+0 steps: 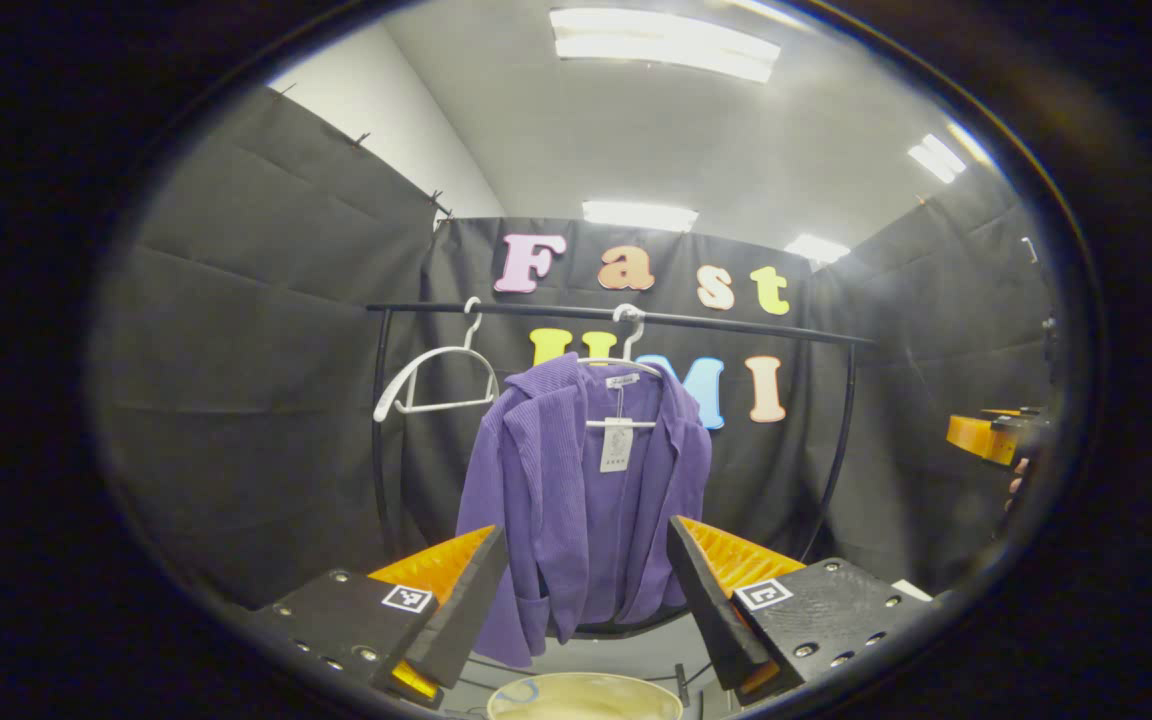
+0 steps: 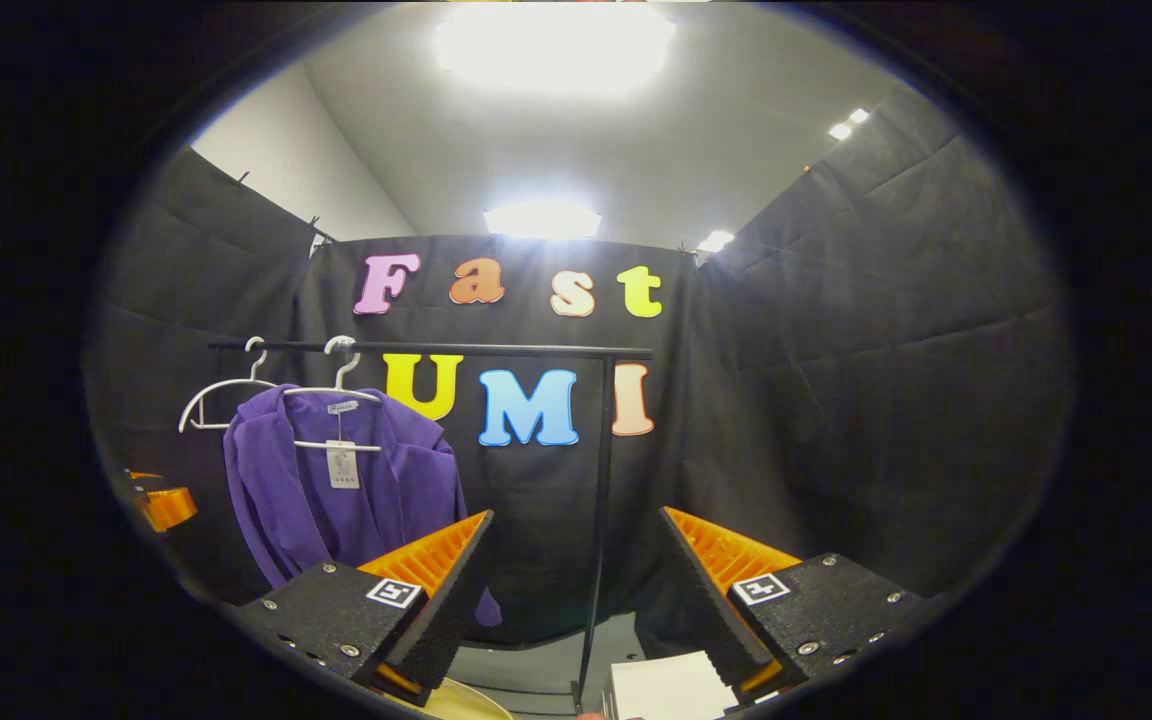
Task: Grasp the clothes on the hanger with both hands and then place them into the laundry hamper below.
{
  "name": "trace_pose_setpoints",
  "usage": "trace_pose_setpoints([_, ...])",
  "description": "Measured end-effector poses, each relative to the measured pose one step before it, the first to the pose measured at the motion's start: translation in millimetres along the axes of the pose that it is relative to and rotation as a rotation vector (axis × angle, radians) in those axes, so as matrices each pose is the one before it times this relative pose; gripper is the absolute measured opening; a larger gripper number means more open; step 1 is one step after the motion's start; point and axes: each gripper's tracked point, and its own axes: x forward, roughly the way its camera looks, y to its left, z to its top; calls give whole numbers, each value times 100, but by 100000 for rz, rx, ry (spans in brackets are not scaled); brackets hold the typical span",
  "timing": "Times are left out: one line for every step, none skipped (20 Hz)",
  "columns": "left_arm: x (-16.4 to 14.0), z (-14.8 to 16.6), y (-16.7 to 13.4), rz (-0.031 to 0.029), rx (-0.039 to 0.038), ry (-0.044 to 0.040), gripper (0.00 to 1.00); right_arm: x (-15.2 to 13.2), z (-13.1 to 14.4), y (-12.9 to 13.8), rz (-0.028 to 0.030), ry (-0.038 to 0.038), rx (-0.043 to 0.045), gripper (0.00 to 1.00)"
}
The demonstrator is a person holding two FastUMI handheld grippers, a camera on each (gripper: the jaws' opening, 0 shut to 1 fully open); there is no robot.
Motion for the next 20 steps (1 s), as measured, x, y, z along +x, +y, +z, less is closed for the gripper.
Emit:
trace_pose_setpoints([349,193,-28,28,-834,-7,93,615,657,970,2331,-583,1052,96])
trace_pose_setpoints([357,196,65,95,129,197,93,651,644,895,1811,-831,741,96])
trace_pose_setpoints([299,287,88,454,164,-53,93,764,415,921,1886,-384,394,96])
trace_pose_setpoints([384,453,122,419,-226,135,93,879,285,1018,2158,809,1074,97])
trace_pose_setpoints([173,405,-137,-93,-696,304,93,922,-142,1251,2697,1429,1070,96])
trace_pose_setpoints([255,584,-32,110,-1189,-194,93,943,-66,1058,2374,1827,896,96])
trace_pose_setpoints([546,489,75,521,-1183,-154,93,1014,54,830,1708,1151,640,96])
trace_pose_setpoints([661,365,146,974,-733,-46,93,1041,248,597,747,-152,114,97])
trace_pose_setpoints([641,496,207,1290,-225,-126,93,1148,161,595,515,489,-307,97])
trace_pose_setpoints([906,489,149,1311,289,-589,93,1105,-150,831,1105,1016,-185,97])
trace_pose_setpoints([786,525,181,1572,381,-545,93,998,-44,1181,1648,651,-119,97])
trace_pose_setpoints([939,108,47,1556,114,159,93,1162,-34,1007,1812,353,511,97])
trace_pose_setpoints([814,170,-18,1319,-352,343,93,1161,-60,904,1662,391,1165,97])
trace_pose_setpoints([924,168,-130,1136,-359,55,93,1389,4,939,2136,245,1788,97])
trace_pose_setpoints([832,371,-193,607,-40,-742,93,1500,-100,1011,2673,-40,1884,97])
trace_pose_setpoints([994,355,-89,1076,436,-878,93,1458,-266,653,2202,747,1662,97])
trace_pose_setpoints([1109,186,-22,1600,1210,-206,93,1564,-360,548,1864,1360,1386,96])
trace_pose_setpoints([1110,-153,13,1887,1449,528,93,1554,-476,385,1693,1930,1380,96])
trace_pose_setpoints([1211,-18,-22,1753,1207,179,93,1649,-522,99,1389,1621,1385,97])
trace_pose_setpoints([1354,-104,-232,1642,1177,65,92,1564,-603,43,1142,1933,1113,97])
